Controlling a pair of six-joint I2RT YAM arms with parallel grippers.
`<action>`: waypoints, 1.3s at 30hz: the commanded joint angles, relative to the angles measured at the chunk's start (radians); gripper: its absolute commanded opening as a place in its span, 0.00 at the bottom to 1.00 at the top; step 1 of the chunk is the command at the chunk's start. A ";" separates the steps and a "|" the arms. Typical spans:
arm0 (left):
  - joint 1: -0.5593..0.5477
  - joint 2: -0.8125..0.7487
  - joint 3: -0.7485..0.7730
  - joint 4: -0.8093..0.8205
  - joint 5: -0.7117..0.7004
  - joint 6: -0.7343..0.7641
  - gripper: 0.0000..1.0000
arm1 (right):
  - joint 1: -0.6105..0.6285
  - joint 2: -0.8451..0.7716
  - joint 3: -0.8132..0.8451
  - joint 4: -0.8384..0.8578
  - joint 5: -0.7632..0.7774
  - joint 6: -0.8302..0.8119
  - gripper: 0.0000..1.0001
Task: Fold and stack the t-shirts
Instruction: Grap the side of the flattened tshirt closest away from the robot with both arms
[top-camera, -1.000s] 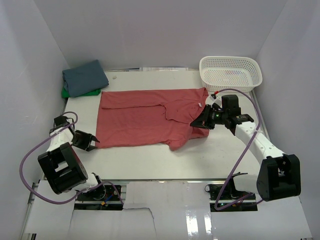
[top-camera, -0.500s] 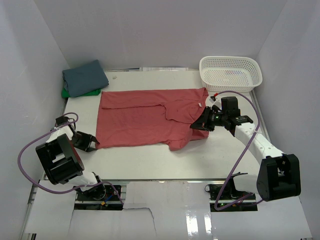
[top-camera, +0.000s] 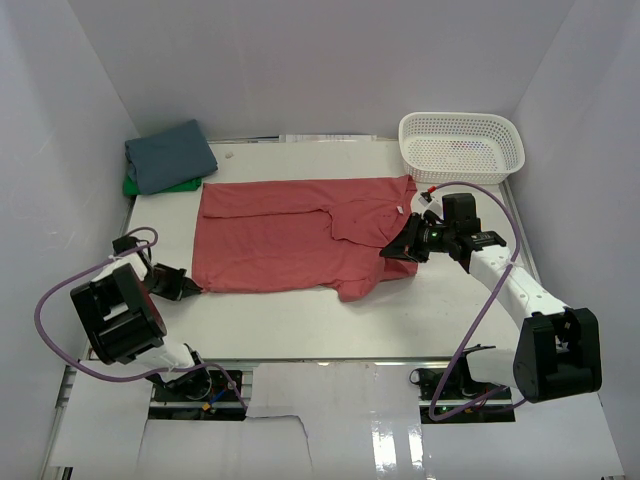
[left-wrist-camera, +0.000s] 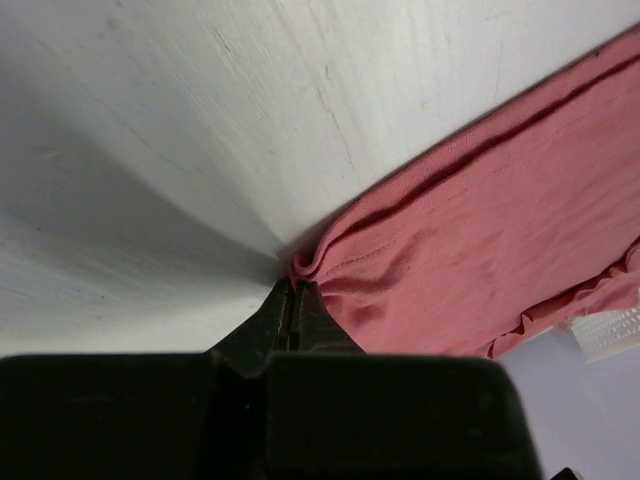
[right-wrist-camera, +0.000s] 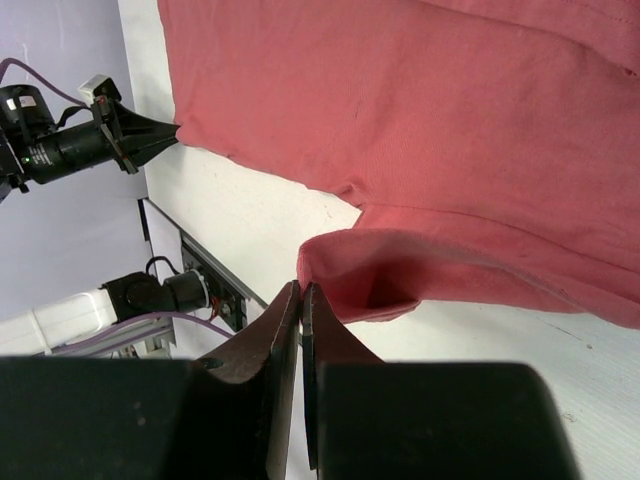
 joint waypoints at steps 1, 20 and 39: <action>0.000 0.027 -0.031 0.046 0.006 0.008 0.00 | 0.004 -0.033 0.005 0.031 -0.027 0.006 0.08; 0.000 -0.080 0.127 -0.072 0.036 0.051 0.00 | -0.030 -0.016 0.213 -0.096 -0.038 -0.013 0.08; -0.011 0.004 0.288 -0.060 0.070 0.014 0.00 | -0.114 0.125 0.350 -0.136 0.036 -0.086 0.08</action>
